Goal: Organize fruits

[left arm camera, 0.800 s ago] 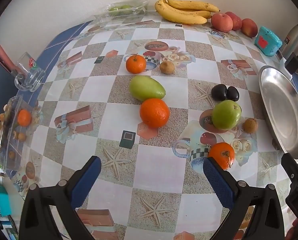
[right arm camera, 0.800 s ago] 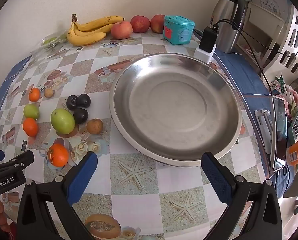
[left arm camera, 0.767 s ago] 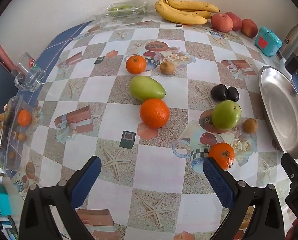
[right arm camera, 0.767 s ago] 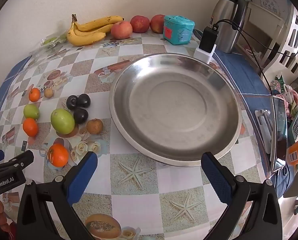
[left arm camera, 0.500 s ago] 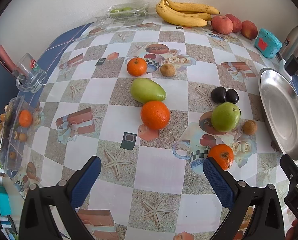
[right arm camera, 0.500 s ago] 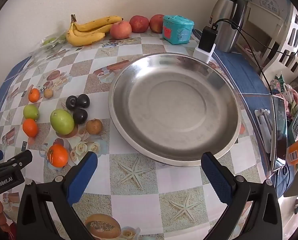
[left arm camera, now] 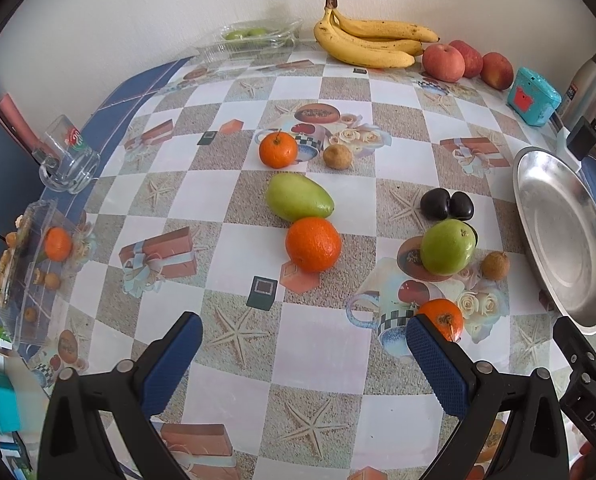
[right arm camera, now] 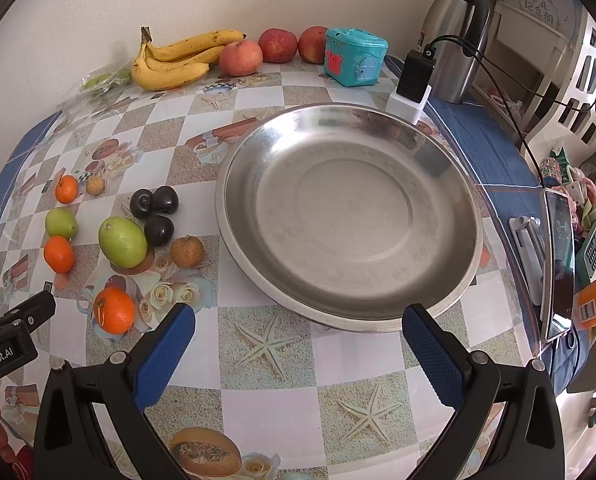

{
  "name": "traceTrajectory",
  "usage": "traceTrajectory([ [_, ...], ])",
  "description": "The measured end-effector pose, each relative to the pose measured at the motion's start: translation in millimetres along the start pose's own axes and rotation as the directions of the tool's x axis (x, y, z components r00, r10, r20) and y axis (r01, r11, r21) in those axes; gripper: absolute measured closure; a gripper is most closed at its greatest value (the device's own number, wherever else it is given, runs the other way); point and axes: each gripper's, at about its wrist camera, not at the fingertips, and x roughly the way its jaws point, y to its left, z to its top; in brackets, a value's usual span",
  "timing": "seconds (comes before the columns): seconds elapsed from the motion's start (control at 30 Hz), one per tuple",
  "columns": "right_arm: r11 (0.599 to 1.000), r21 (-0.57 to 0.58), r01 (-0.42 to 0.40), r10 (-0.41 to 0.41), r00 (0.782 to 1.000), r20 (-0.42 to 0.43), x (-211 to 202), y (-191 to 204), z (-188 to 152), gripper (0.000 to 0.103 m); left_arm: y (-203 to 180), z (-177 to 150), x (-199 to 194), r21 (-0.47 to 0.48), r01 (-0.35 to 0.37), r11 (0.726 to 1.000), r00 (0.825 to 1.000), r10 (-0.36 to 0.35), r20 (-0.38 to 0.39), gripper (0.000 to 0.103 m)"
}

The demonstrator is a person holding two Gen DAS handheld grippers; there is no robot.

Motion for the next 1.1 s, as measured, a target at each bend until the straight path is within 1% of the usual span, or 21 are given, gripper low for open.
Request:
traceTrajectory([
  [0.53, 1.000, -0.002, 0.001, -0.001, 1.000, -0.002, 0, 1, 1, 0.000, -1, 4, -14, -0.003, 0.003, 1.000, 0.997, -0.003, 0.077, 0.000],
  [1.1, 1.000, -0.007, 0.001, -0.001, 1.000, -0.006, 2, 2, -1, 0.000, -2, 4, -19, -0.003, 0.008, 1.000, 0.995, -0.008, 0.103, 0.000],
])
